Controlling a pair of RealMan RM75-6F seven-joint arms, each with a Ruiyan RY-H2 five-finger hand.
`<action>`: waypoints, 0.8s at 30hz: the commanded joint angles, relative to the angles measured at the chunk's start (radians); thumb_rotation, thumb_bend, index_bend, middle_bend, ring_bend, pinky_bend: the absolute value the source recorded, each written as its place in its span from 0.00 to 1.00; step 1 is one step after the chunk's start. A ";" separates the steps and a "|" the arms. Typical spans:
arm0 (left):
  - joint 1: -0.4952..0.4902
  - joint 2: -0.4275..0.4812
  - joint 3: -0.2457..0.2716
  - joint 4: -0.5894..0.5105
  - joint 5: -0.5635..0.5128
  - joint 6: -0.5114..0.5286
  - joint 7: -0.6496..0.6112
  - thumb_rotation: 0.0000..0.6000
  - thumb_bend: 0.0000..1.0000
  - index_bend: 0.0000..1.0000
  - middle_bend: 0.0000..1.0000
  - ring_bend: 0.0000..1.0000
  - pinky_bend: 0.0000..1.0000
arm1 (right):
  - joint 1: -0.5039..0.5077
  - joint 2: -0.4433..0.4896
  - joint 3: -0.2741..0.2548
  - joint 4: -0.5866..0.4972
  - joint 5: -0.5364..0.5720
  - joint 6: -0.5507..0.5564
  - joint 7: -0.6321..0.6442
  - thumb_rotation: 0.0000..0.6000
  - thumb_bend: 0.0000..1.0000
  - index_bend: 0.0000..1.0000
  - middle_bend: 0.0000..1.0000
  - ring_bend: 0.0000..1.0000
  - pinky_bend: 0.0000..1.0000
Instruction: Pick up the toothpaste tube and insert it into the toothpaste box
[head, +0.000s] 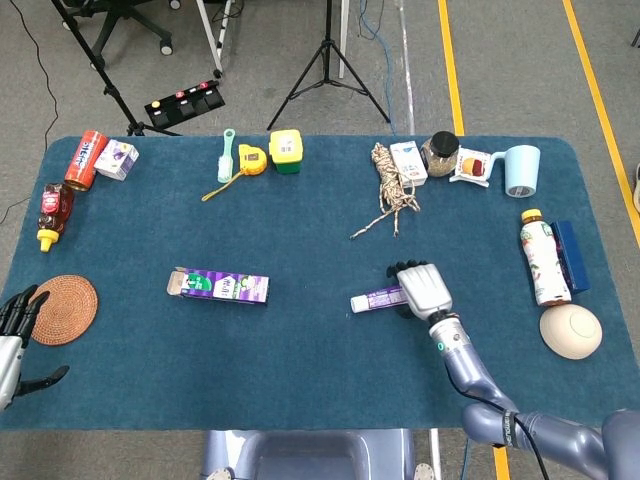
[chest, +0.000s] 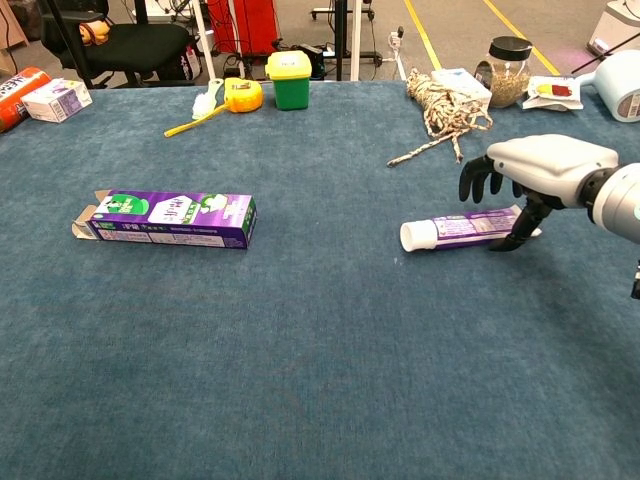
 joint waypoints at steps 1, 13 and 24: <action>0.000 0.001 -0.001 0.001 -0.002 0.000 -0.002 1.00 0.00 0.00 0.00 0.00 0.10 | 0.002 -0.009 -0.003 0.010 -0.010 0.009 0.006 1.00 0.20 0.35 0.38 0.35 0.39; 0.000 0.002 -0.001 0.000 -0.003 0.000 -0.004 1.00 0.00 0.00 0.00 0.00 0.10 | 0.010 -0.032 -0.007 0.043 -0.033 0.010 0.047 1.00 0.29 0.42 0.42 0.39 0.43; -0.001 0.006 -0.002 0.000 -0.006 -0.001 -0.011 1.00 0.00 0.00 0.00 0.00 0.10 | 0.016 -0.054 -0.014 0.076 -0.054 0.011 0.071 1.00 0.38 0.52 0.52 0.47 0.48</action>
